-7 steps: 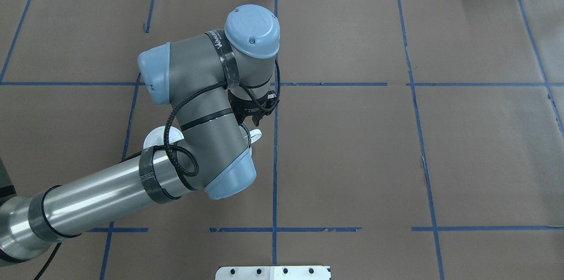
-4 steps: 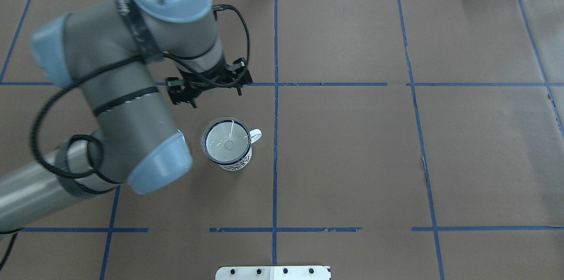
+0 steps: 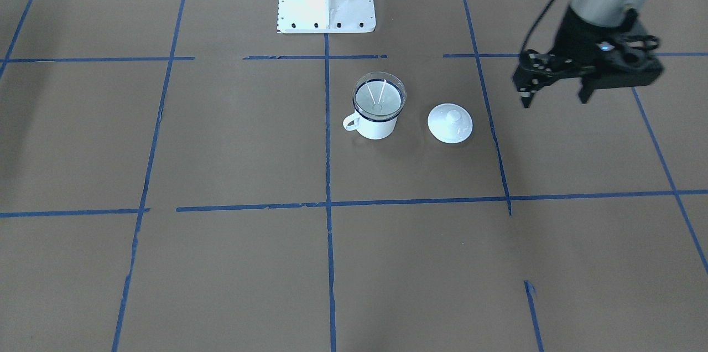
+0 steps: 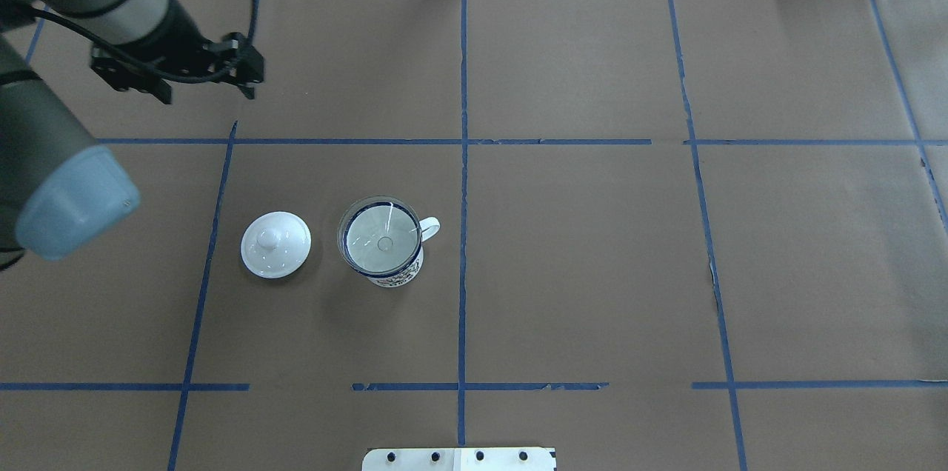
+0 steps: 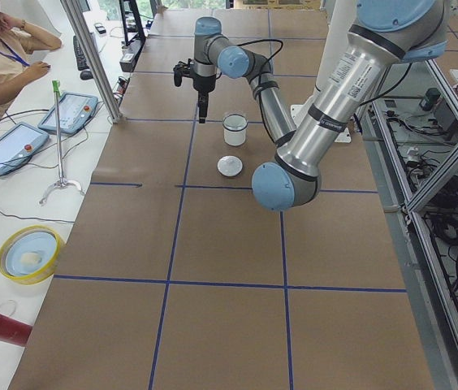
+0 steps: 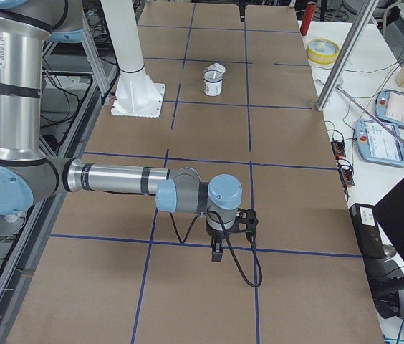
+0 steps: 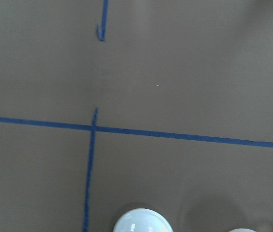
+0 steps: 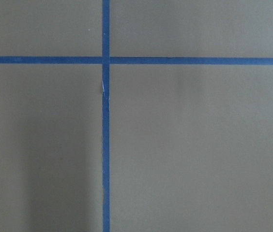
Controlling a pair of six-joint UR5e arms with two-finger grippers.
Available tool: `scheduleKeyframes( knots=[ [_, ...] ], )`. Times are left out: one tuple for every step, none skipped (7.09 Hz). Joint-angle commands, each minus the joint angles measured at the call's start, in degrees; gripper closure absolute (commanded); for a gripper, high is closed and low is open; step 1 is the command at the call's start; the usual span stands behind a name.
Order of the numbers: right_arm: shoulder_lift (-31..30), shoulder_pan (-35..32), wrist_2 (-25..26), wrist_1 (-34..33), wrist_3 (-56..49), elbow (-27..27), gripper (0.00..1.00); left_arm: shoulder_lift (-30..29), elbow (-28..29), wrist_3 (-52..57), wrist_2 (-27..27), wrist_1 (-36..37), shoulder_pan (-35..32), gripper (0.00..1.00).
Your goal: Place funnel on cup
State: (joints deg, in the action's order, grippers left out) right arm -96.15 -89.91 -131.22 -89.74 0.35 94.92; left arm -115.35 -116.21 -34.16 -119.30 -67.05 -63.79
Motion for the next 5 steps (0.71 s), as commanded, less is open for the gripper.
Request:
scheduleKeyframes(
  knots=[
    [0.0,0.0,0.0,0.0,0.0,0.0,0.0,7.14,7.26,29.45,-5.23,-0.36,-15.77,0.0],
    [0.0,0.0,0.0,0.0,0.0,0.0,0.0,10.9,13.14,41.42,-9.07,-0.63,-23.32,0.0],
    [0.0,0.0,0.0,0.0,0.0,0.0,0.0,14.42,18.25,44.33,-12.24,-0.98,-28.53,0.0],
    [0.0,0.0,0.0,0.0,0.0,0.0,0.0,21.68,18.99,43.92,-12.45,-2.9,-29.19,0.0],
    [0.0,0.0,0.0,0.0,0.0,0.0,0.0,24.01,21.0,43.83,-12.62,-7.87,-29.2,0.0]
  ],
)
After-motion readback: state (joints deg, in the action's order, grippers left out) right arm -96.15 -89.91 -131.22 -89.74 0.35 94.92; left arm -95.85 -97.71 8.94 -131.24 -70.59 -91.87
